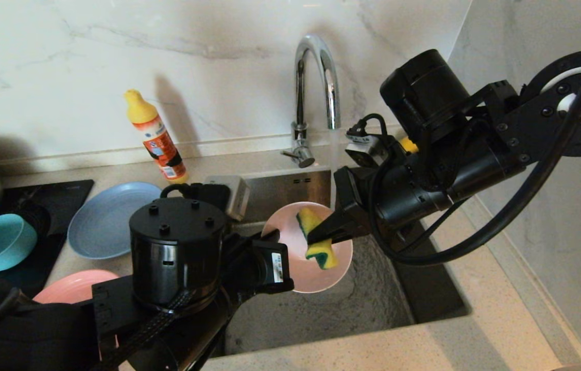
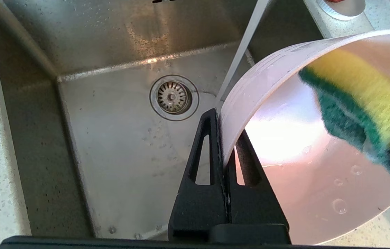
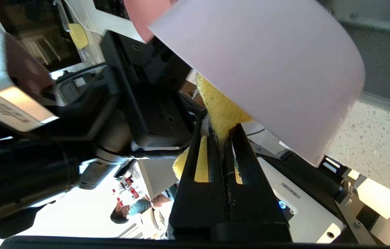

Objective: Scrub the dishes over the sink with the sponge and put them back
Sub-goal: Wipe the bowl

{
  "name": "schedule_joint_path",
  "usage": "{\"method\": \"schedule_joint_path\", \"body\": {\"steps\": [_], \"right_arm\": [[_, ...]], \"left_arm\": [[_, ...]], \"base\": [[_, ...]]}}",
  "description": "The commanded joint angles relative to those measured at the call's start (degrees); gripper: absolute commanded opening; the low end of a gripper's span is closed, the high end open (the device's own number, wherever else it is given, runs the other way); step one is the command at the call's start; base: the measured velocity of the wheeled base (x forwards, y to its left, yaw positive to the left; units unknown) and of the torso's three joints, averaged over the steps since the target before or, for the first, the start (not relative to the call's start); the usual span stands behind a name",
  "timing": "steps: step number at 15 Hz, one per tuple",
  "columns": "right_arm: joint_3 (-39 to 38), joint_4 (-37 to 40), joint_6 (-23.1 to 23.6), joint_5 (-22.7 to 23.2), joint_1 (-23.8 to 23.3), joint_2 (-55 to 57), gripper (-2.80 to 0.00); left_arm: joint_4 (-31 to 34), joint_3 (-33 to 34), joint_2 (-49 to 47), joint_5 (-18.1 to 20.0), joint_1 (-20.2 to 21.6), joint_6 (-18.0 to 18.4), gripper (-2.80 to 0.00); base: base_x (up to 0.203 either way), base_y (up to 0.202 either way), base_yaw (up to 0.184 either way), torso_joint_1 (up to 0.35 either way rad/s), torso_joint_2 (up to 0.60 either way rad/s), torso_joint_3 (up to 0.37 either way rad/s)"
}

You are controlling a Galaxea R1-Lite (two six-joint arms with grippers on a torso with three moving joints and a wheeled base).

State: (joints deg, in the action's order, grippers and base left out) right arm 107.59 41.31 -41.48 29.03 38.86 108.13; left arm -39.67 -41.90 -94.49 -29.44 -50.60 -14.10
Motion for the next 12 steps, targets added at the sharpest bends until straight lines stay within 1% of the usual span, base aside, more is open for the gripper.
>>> {"method": "schedule_joint_path", "body": {"steps": [1, 3, 7, 10, 12], "right_arm": [[0.5, 0.6, -0.4, 0.2, 0.0, -0.2, -2.80], [-0.2, 1.1, -0.4, 0.0, -0.5, -2.0, -2.80], [-1.1, 3.0, -0.4, 0.0, -3.0, -3.9, -2.80], [-4.3, 4.0, 0.0, 0.1, -3.1, -4.3, -2.80], [-4.9, 4.0, 0.0, 0.2, -2.5, -3.7, -2.80]], "left_arm": [[-0.2, 0.1, 0.0, -0.2, 0.0, -0.1, -2.80], [-0.3, 0.4, 0.0, -0.3, 0.1, 0.0, -2.80], [-0.3, 0.3, 0.3, -0.4, 0.1, -0.1, -2.80], [-2.0, 0.4, 0.5, -0.4, 0.1, -0.1, -2.80], [-3.0, 0.5, 0.5, -0.4, 0.2, 0.0, -2.80]], "base": [[0.000, 0.000, 0.000, 0.000, 0.00, 0.000], [0.000, 0.000, 0.000, 0.000, 0.00, 0.000], [0.000, 0.000, 0.000, 0.000, 0.00, 0.000], [0.000, 0.000, 0.000, 0.000, 0.00, 0.000], [0.000, 0.000, 0.000, 0.000, 0.00, 0.000]]}}
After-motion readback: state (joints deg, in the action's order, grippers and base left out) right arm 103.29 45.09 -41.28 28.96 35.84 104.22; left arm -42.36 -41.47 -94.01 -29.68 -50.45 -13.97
